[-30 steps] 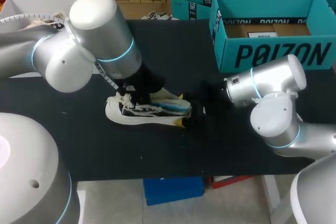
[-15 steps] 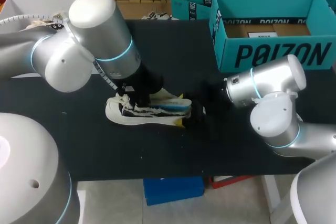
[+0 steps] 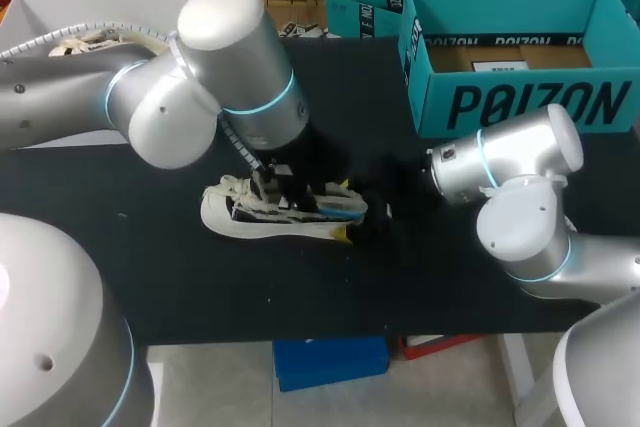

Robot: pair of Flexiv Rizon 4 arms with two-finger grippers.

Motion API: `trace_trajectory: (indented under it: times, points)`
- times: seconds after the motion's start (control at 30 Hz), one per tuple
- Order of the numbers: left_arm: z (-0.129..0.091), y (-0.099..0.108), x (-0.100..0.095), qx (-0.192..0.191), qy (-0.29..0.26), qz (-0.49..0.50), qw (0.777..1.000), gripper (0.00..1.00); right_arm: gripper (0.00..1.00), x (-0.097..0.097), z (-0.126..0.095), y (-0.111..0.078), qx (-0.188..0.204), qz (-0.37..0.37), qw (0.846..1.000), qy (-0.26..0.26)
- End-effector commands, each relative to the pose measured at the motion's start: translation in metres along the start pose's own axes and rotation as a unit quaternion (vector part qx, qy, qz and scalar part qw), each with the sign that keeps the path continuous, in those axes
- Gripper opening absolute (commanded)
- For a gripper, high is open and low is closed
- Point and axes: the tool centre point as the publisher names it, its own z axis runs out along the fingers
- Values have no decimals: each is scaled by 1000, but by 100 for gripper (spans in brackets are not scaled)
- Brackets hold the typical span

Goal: Take the shoe out of the shoebox, open the shoe tongue, remove and reinsert the insole, then place the shoe into the shoebox

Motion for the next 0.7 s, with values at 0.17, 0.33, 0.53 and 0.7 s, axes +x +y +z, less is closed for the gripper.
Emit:
trace_trajectory:
  times: [0.17, 0.33, 0.53, 0.7]
  points:
    - [11, -11, -3, -5, 7, 8, 1000, 31, 0, 0, 3, -4, 1, 1, 1000, 0]
    - [15, -16, -4, -2, 10, 9, 1000, 31, 0, 0, 3, -4, 1, 1, 1000, 0]
    - [18, -19, 6, -14, -5, 16, 1000, 31, 0, 0, 3, -4, 1, 1, 1000, 0]
    - [23, -17, 1, -17, -1, 11, 1000, 31, 0, 0, 3, -4, 1, 1, 1000, 0]
